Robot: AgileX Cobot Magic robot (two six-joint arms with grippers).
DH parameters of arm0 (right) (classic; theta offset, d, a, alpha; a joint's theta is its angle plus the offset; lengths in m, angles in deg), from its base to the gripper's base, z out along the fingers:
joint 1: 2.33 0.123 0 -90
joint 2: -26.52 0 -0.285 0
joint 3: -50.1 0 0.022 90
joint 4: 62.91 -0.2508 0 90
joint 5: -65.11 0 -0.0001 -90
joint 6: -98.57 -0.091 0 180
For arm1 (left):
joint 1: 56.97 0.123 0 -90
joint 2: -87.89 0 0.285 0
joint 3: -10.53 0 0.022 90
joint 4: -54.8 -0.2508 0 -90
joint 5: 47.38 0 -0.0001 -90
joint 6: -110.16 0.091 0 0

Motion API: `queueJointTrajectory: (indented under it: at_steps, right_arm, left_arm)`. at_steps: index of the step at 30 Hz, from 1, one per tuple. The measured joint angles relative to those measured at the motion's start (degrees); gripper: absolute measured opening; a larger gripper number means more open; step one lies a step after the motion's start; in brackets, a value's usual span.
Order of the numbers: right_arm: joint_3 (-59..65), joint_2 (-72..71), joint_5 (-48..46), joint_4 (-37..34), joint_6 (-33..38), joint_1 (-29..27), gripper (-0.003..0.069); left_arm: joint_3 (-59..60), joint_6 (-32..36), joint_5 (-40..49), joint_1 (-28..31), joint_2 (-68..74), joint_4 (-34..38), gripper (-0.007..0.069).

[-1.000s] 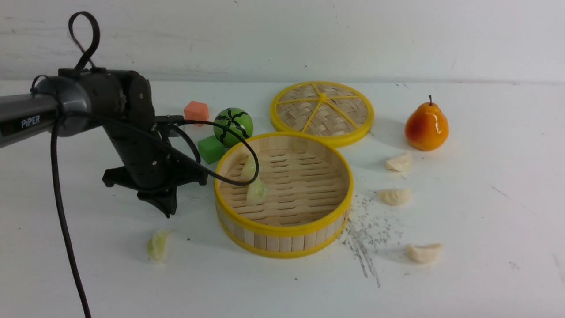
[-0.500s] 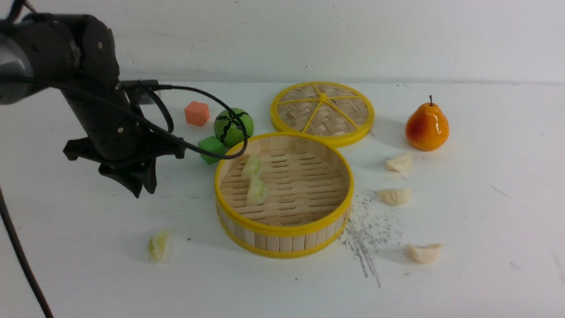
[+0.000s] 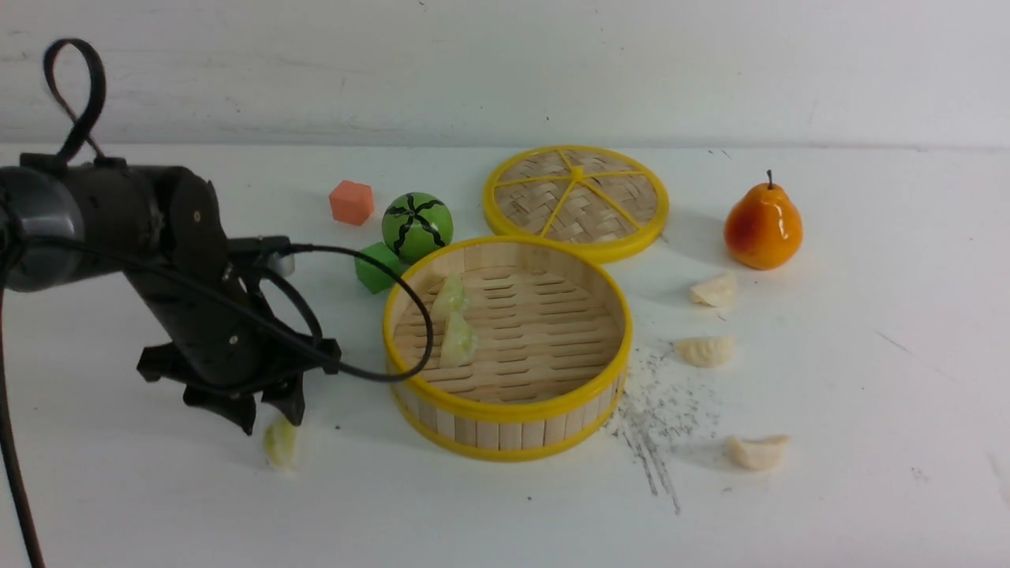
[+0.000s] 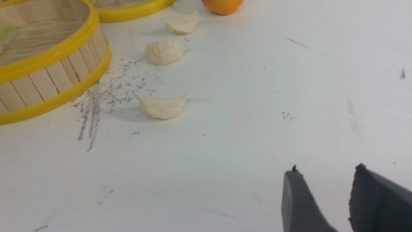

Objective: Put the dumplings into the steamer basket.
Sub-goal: Use the left arm to grab a dumpling, then use the left arm to put the dumpling into the steamer

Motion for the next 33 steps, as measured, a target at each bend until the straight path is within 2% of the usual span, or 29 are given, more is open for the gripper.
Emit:
queueJointTrajectory:
  at_steps: [6, 11, 18, 23, 27, 33]
  right_arm:
    - [0.0, 0.0, 0.0, 0.0, 0.0, 0.0, 0.0239]
    - [0.0, 0.0, 0.0, 0.0, 0.0, 0.0, 0.0239]
    - [0.0, 0.0, 0.0, 0.0, 0.0, 0.0, 0.0239]
    - [0.0, 0.0, 0.0, 0.0, 0.0, 0.0, 0.0239]
    - [0.0, 0.0, 0.0, 0.0, 0.0, 0.0, 0.0239]
    - [0.0, 0.0, 0.0, 0.0, 0.0, 0.0, 0.0239]
  left_arm:
    - [-0.1, 1.0, 0.0, -0.1, 2.6, 0.9, 0.0204]
    - [-0.7, 1.1, 0.7, -0.1, 2.5, 1.9, 0.0205]
    - [-6.8, 1.2, 2.0, -0.8, -3.7, 9.2, 0.0205]
    - [-14.5, 0.5, 1.9, -6.5, -5.0, 11.3, 0.0205]
    - [-16.7, -2.6, 1.9, -10.8, -2.2, 10.5, 0.0205]
    - [-17.0, -6.4, 1.2, -14.8, 2.8, 5.2, 0.0205]
